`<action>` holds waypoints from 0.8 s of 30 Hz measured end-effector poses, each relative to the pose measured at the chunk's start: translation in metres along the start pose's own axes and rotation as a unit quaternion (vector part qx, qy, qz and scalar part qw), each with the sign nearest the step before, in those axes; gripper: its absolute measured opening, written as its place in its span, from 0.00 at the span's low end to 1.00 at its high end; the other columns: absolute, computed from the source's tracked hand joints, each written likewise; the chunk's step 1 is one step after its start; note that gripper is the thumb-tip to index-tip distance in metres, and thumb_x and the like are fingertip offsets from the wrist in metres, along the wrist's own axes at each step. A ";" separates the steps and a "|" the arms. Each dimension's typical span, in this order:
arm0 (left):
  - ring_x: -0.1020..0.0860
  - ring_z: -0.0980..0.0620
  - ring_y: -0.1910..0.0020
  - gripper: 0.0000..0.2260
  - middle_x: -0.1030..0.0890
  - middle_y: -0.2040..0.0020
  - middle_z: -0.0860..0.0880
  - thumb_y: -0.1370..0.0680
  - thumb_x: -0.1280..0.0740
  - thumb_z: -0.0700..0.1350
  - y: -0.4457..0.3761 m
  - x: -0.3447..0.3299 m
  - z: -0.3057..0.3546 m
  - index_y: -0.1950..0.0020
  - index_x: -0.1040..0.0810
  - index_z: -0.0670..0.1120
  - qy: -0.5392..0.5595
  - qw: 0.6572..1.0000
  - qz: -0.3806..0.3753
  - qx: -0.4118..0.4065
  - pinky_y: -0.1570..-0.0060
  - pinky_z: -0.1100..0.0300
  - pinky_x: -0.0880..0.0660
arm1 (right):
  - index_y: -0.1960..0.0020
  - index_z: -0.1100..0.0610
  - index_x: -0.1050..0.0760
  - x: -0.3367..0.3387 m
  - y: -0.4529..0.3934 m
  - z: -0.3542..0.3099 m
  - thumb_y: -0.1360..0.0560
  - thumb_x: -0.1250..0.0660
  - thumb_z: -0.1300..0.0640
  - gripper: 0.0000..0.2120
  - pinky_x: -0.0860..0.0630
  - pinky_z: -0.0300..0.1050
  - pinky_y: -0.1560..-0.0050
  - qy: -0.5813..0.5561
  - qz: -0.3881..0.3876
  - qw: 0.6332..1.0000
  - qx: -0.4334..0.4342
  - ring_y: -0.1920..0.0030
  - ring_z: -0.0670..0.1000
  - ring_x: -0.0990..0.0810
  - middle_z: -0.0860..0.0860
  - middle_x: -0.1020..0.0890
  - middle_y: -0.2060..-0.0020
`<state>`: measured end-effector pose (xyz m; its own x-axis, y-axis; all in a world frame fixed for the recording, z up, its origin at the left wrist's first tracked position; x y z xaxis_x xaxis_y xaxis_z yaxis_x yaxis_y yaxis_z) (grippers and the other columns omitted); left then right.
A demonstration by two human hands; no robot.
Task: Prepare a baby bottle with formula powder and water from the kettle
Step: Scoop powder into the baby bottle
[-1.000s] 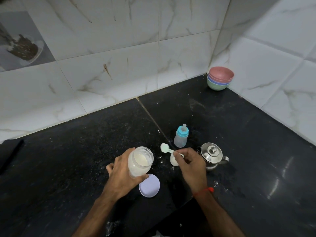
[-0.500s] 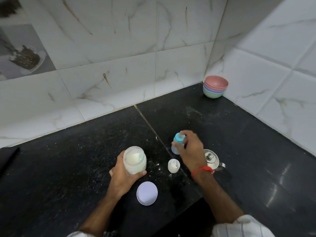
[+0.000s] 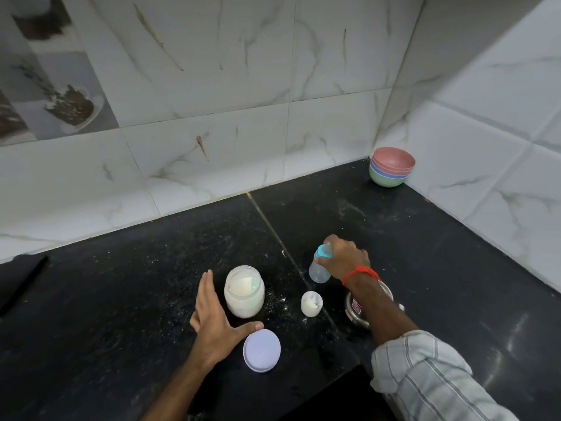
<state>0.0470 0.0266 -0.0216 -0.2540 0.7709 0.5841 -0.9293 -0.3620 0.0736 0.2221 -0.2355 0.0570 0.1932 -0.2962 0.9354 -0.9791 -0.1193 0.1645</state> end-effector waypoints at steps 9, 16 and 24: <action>0.42 0.53 0.20 0.39 0.38 0.19 0.57 0.25 0.32 0.68 0.046 0.000 0.106 0.19 0.39 0.54 -0.079 0.958 0.103 -0.258 0.26 0.45 0.40 | 0.42 0.50 0.22 0.060 0.075 -0.040 0.28 0.24 0.44 0.19 0.21 0.51 0.47 -0.111 0.124 0.968 0.188 0.50 0.51 0.19 0.47 0.17 0.49; 0.17 0.56 0.48 0.17 0.17 0.48 0.54 0.25 0.25 0.53 0.055 -0.029 0.136 0.40 0.24 0.50 0.134 0.977 -0.040 -0.162 0.50 0.50 0.17 | 0.40 0.47 0.24 0.044 0.152 -0.073 0.26 0.26 0.50 0.16 0.23 0.36 0.47 -0.395 0.021 0.896 0.203 0.48 0.44 0.17 0.45 0.17 0.49; 0.15 0.58 0.46 0.21 0.14 0.46 0.56 0.32 0.23 0.52 0.083 -0.015 0.138 0.40 0.20 0.55 0.152 0.956 -0.101 -0.232 0.48 0.56 0.16 | 0.54 0.53 0.23 0.034 0.174 -0.074 0.28 0.25 0.55 0.07 0.20 0.55 0.38 -0.553 0.002 0.795 0.249 0.39 0.53 0.15 0.49 0.13 0.51</action>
<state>0.0110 -0.0873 0.0870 -0.0573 0.9427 0.3286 -0.9687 0.0270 -0.2466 0.0538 -0.1961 0.1410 0.3969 -0.9169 0.0424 -0.8867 -0.3949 -0.2403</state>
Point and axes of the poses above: each hand's wrist, its own y-axis away from the middle knuckle, its own x-axis out of the back of the hand, z = x × y, the point moved 6 cm from there along -y, towards the middle knuckle
